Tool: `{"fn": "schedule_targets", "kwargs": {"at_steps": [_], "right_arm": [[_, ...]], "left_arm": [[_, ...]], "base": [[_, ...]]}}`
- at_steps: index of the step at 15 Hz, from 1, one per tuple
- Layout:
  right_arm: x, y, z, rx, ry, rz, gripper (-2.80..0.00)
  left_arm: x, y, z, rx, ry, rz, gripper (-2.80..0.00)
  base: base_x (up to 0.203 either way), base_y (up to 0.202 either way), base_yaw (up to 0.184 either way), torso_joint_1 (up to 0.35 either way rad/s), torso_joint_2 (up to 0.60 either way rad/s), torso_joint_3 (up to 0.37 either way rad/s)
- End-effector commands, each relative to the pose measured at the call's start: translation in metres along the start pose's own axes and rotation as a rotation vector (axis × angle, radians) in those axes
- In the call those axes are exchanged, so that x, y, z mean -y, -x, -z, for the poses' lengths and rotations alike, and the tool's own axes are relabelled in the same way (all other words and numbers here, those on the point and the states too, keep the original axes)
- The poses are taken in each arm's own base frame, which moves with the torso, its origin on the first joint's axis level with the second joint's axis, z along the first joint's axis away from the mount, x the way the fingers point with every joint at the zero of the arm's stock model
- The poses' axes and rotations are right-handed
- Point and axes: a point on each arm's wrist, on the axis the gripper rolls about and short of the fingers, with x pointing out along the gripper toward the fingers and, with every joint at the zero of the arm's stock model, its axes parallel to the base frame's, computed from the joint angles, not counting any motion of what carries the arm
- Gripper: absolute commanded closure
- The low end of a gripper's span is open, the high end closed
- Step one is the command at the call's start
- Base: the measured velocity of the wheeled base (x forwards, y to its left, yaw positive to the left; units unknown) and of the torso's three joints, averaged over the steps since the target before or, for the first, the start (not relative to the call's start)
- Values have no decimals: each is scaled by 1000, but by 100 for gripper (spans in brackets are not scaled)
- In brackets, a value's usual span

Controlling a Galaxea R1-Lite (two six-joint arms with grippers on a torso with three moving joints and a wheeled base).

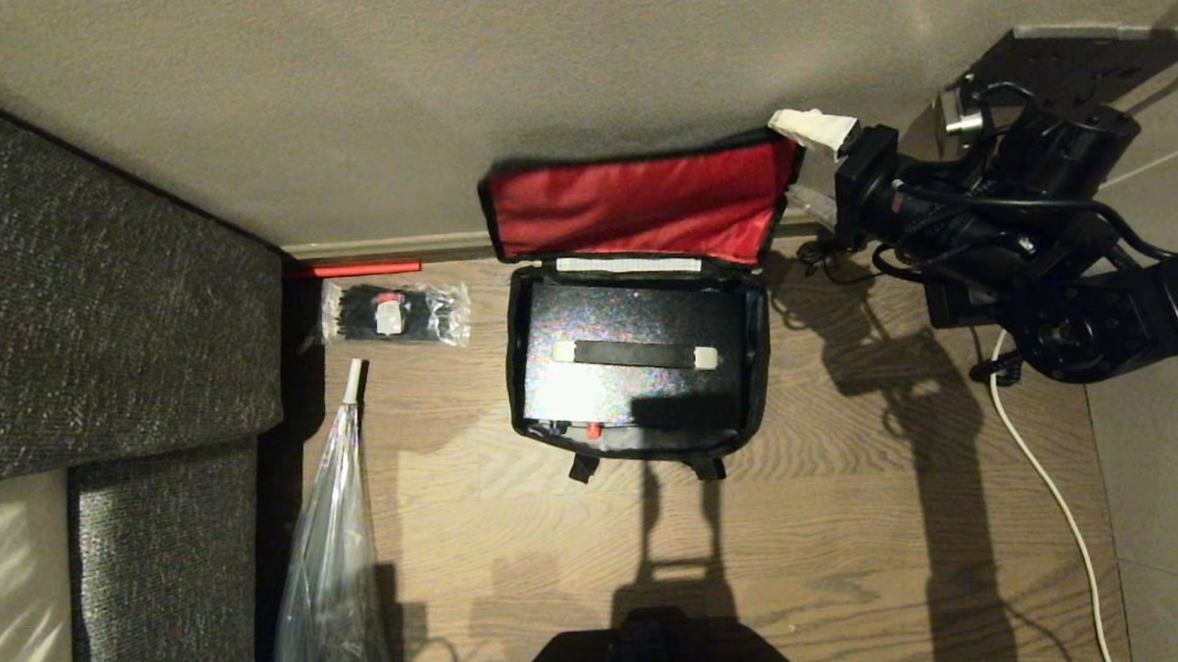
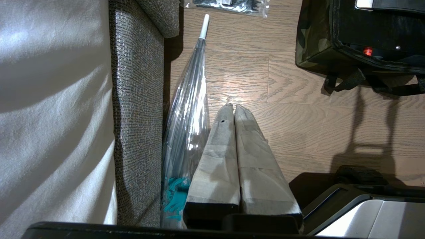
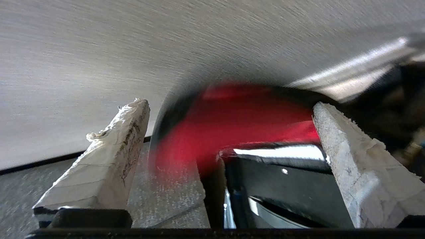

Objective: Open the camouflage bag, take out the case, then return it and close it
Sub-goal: Open the top of the storage box, then grip the handle

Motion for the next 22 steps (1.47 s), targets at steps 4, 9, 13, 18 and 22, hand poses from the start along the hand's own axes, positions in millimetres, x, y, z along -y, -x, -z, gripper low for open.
{"fn": "schedule_targets", "kwargs": {"at_steps": [4, 9, 13, 18, 22], "right_arm": [[-5, 3, -4, 6, 13, -16, -280], [21, 22, 29, -167, 120, 80, -280], [25, 40, 49, -277, 117, 113, -22], [16, 57, 58, -406, 59, 100, 0], [6, 63, 57, -433, 58, 63, 0]], "left_arm": [[0, 0, 1, -2, 0, -1, 0], [0, 0, 1, -1, 0, -1, 0], [0, 0, 1, -1, 0, -1, 0], [0, 0, 1, -1, 0, -1, 0], [0, 0, 1, -2, 0, -1, 0]], "base": [[0, 0, 0, 0, 0, 0], [0, 0, 0, 0, 0, 0], [0, 0, 0, 0, 0, 0], [0, 0, 0, 0, 0, 0], [0, 0, 0, 0, 0, 0]]}}
